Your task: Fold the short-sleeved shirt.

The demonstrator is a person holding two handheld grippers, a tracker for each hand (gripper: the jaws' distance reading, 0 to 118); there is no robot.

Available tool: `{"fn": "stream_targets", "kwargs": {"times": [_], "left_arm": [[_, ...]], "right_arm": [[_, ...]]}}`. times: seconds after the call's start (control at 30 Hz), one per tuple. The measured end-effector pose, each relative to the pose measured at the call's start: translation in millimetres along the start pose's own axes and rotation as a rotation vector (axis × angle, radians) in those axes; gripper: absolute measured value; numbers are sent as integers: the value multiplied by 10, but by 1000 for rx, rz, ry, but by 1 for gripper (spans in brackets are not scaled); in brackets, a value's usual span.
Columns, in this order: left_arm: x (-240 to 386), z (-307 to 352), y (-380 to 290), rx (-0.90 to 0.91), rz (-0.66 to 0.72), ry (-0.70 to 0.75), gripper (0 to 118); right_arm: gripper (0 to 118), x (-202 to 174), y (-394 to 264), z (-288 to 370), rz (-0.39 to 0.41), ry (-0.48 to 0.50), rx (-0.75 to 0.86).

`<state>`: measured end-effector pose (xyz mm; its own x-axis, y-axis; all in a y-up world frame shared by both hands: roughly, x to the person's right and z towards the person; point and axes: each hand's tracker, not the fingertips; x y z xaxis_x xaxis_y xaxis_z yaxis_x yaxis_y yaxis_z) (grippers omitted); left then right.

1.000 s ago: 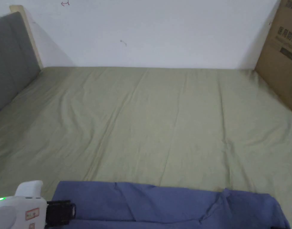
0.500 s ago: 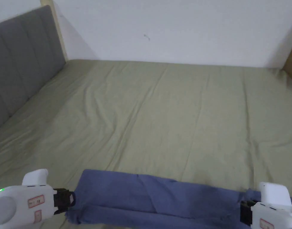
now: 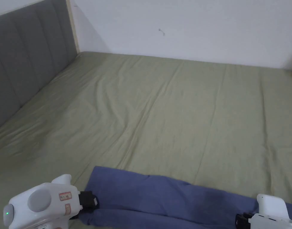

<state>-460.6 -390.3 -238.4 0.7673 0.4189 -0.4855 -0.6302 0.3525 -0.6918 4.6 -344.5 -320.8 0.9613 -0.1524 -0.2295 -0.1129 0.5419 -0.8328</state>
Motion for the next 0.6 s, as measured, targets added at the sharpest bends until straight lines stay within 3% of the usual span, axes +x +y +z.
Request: {"fn": "stream_targets", "kwargs": {"times": [0.07, 0.27, 0.33, 0.47, 0.6], "left_arm": [[-6, -38, -1, -24, 62, -107, 11], [255, 171, 75, 8, -85, -5, 11], [416, 328, 111, 43, -115, -32, 11], [1187, 760, 138, 125, -329, -88, 11], [2033, 852, -91, 96, -559, -242, 11]], "right_arm": [[1, -2, -15, -17, -3, 5, -8], [1, 79, -63, 5, -36, 13, -18], [1, 135, -71, 43, -52, 19, -12], [1, 305, -74, 130, -100, 9, 12], [1, 552, -101, 219, -164, 13, 44]]}}
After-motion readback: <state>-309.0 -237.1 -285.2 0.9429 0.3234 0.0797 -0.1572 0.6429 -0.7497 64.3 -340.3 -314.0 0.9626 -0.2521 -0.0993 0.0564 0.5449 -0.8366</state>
